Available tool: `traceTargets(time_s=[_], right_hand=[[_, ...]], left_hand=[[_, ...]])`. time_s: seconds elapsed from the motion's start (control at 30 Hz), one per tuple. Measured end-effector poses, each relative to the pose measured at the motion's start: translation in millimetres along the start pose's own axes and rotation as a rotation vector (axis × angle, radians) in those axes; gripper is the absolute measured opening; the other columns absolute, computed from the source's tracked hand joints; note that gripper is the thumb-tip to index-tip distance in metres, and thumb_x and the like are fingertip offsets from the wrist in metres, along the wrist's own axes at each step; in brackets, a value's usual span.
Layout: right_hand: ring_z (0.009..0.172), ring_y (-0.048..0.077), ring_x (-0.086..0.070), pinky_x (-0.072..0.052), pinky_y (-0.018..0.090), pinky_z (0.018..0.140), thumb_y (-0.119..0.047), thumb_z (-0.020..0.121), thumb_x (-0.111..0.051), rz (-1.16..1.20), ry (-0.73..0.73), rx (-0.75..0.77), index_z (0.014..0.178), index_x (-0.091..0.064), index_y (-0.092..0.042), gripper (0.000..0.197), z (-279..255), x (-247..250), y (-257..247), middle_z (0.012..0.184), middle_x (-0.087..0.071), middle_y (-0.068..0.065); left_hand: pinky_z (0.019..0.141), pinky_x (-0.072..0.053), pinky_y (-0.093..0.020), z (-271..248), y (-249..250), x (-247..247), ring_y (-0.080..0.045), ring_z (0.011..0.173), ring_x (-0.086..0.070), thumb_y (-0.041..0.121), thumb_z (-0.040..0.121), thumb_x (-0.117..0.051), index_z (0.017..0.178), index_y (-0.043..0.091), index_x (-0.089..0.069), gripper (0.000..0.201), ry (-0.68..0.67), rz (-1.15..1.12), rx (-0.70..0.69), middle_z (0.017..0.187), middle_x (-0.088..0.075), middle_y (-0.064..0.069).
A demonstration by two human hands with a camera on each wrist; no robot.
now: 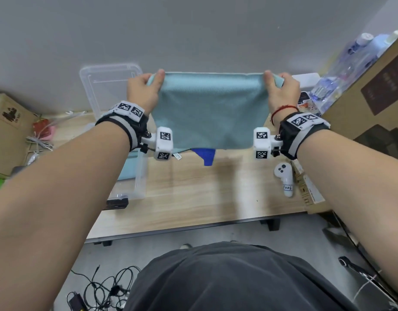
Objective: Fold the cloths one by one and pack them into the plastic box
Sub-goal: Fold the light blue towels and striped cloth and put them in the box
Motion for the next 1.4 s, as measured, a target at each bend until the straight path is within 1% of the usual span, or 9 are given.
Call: traceTargets(time_s=[0.27, 0.4, 0.5, 0.63, 0.77, 0.93, 1.1, 1.23, 1.4], right_hand=[[0.079, 0.022, -0.051, -0.040, 0.031, 0.072, -0.041, 0.099, -0.047, -0.063, -0.009, -0.059, 0.090, -0.062, -0.001, 0.043, -21.1, 3.8, 33.0, 0.083, -0.057, 0.012], [0.077, 0.021, -0.051, -0.039, 0.031, 0.067, -0.047, 0.094, -0.048, -0.185, -0.103, -0.199, 0.079, -0.061, -0.014, 0.039, -54.3, -3.8, 91.7, 0.079, -0.056, 0.008], [0.068, 0.020, -0.043, -0.035, 0.033, 0.062, -0.045, 0.092, -0.049, -0.234, -0.153, -0.246, 0.061, -0.045, -0.013, 0.044, -88.5, -11.8, 132.2, 0.070, -0.048, 0.011], [0.070, 0.020, -0.044, -0.028, 0.030, 0.060, -0.044, 0.095, -0.048, -0.308, -0.282, -0.368, 0.070, -0.056, -0.007, 0.045, -136.8, -19.9, 183.8, 0.073, -0.051, 0.012], [0.066, 0.020, -0.045, -0.031, 0.029, 0.058, -0.040, 0.093, -0.049, -0.344, -0.337, -0.409, 0.061, -0.049, -0.012, 0.042, -172.2, -27.9, 228.6, 0.067, -0.050, 0.012], [0.066, 0.022, -0.041, -0.026, 0.030, 0.059, -0.040, 0.095, -0.048, -0.427, -0.406, -0.463, 0.069, -0.053, -0.003, 0.045, -204.7, -31.4, 262.0, 0.064, -0.045, 0.015], [0.065, 0.023, -0.031, -0.021, 0.031, 0.058, -0.036, 0.096, -0.050, -0.430, -0.428, -0.424, 0.056, -0.032, -0.011, 0.050, -207.8, -34.3, 265.5, 0.054, -0.031, 0.003], [0.067, 0.021, -0.039, -0.020, 0.028, 0.058, -0.028, 0.098, -0.045, -0.426, -0.402, -0.345, 0.060, -0.035, -0.017, 0.041, -190.0, -42.0, 256.3, 0.058, -0.038, 0.002], [0.082, 0.024, -0.052, -0.027, 0.026, 0.065, -0.025, 0.100, -0.040, -0.458, -0.392, -0.305, 0.104, -0.059, -0.004, 0.028, -167.8, -57.0, 242.3, 0.091, -0.060, 0.010]], left_hand=[[0.063, -0.048, -0.030, -20.7, -40.0, -10.1, -0.015, 0.067, -0.055, 0.060, 0.067, -0.078, 0.079, 0.015, -0.070, 0.047, -0.023, -0.076, 0.176, 0.075, -0.063, -0.002], [0.067, -0.047, -0.032, -50.5, -101.9, -22.7, -0.014, 0.068, -0.055, 0.066, 0.067, -0.074, 0.084, 0.005, -0.071, 0.063, -0.126, 0.058, 0.275, 0.074, -0.062, -0.002], [0.064, -0.038, -0.029, -83.5, -144.9, -37.7, -0.013, 0.063, -0.045, 0.061, 0.079, -0.065, 0.079, 0.009, -0.065, 0.052, -0.219, 0.211, 0.294, 0.067, -0.050, -0.001], [0.066, -0.037, -0.031, -126.6, -201.3, -51.8, -0.018, 0.071, -0.048, 0.066, 0.079, -0.059, 0.081, 0.010, -0.064, 0.057, -0.370, 0.372, 0.380, 0.075, -0.052, -0.006], [0.080, -0.047, -0.033, -164.8, -249.8, -61.1, -0.027, 0.095, -0.062, 0.062, 0.084, -0.059, 0.109, 0.006, -0.067, 0.061, -0.479, 0.484, 0.514, 0.103, -0.067, -0.012], [0.099, -0.047, -0.042, -201.4, -284.7, -70.2, -0.032, 0.112, -0.060, 0.065, 0.081, -0.060, 0.119, 0.002, -0.063, 0.073, -0.569, 0.516, 0.646, 0.124, -0.063, -0.016], [0.099, -0.048, -0.044, -204.9, -291.9, -71.5, -0.029, 0.113, -0.060, 0.066, 0.080, -0.061, 0.124, 0.008, -0.061, 0.073, -0.523, 0.510, 0.667, 0.126, -0.063, -0.012], [0.087, -0.052, -0.038, -188.6, -285.6, -67.5, -0.026, 0.098, -0.063, 0.058, 0.082, -0.063, 0.103, 0.014, -0.065, 0.049, -0.378, 0.469, 0.574, 0.105, -0.067, -0.006], [0.084, -0.051, -0.036, -169.5, -281.1, -67.1, -0.025, 0.096, -0.062, 0.041, 0.090, -0.060, 0.109, 0.018, -0.064, 0.030, -0.312, 0.501, 0.495, 0.109, -0.066, -0.007]])
Point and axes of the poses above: each hand's wrist, its own z-axis towards the middle knuckle, its own x-axis out of the back of the hand, y = z × x, the point moved 6 cm from there along z, towards the middle knuckle
